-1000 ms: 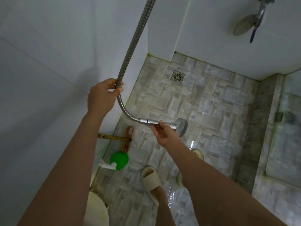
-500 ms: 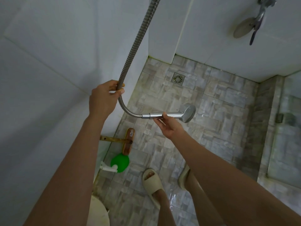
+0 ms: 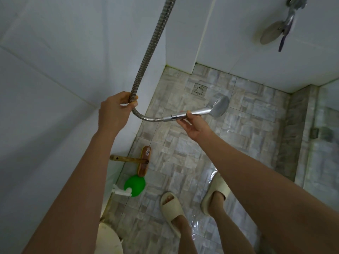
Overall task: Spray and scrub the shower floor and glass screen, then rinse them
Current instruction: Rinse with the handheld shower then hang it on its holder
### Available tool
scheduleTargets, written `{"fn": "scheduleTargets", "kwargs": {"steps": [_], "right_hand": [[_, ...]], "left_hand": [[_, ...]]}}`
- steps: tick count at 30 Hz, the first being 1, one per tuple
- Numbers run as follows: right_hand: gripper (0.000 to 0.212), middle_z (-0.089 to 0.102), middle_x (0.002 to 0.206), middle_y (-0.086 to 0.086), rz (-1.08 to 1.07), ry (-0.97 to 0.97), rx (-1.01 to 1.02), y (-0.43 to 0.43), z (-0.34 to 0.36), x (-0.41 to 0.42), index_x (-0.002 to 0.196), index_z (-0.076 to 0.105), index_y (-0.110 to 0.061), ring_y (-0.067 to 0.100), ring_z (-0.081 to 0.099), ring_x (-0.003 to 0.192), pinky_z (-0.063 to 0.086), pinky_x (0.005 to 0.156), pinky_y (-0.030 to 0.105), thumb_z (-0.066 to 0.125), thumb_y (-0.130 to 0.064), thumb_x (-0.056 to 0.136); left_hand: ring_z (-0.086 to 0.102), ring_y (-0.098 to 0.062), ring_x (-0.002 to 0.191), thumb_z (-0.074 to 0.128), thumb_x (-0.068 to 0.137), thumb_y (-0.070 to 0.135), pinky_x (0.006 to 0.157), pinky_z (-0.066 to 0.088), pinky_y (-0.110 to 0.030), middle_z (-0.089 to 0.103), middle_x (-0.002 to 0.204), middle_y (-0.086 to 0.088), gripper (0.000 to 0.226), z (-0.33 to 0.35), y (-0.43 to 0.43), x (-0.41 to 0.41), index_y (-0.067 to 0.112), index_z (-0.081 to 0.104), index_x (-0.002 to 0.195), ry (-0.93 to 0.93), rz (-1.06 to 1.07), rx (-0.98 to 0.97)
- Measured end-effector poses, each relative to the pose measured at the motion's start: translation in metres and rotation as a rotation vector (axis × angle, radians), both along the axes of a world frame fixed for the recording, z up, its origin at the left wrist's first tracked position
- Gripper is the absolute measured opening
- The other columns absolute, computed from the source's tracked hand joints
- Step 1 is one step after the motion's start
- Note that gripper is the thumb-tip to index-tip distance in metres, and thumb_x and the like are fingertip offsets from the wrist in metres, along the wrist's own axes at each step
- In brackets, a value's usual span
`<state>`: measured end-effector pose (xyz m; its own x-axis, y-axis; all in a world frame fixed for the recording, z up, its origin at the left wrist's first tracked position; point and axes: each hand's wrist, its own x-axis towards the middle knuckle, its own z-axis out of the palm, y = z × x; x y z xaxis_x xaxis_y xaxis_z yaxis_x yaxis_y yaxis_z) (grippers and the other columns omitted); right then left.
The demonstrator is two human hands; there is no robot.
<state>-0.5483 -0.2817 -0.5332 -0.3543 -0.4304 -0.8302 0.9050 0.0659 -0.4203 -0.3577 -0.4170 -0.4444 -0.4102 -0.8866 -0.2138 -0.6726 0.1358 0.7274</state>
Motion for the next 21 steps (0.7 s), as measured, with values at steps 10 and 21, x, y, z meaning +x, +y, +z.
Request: {"fn": "scheduleTargets", "kwargs": {"steps": [10,21], "right_hand": [[0.017,0.062,0.097,0.011,-0.082,0.04,-0.019,0.005,0.005,-0.023,0.111,0.045,-0.011,0.022,0.064,0.08,0.06,0.055,0.035,0.051,-0.003,0.097],[0.014,0.058,0.089,0.006,-0.195,0.082,0.034,0.037,-0.004,-0.059,0.101,0.045,-0.013,0.019,0.061,0.078,0.051,0.092,0.047,0.049,0.0,0.097]], "left_hand": [[0.069,-0.011,0.1,0.072,0.088,0.028,0.094,0.052,-0.035,0.075,0.099,0.01,0.011,-0.008,0.012,-0.015,0.034,0.072,0.096,-0.007,-0.018,0.051],[0.066,-0.008,0.099,0.07,0.089,0.028,0.082,0.045,-0.019,0.07,0.096,0.013,0.008,-0.021,0.037,-0.059,0.031,0.071,0.096,-0.05,-0.097,0.106]]}}
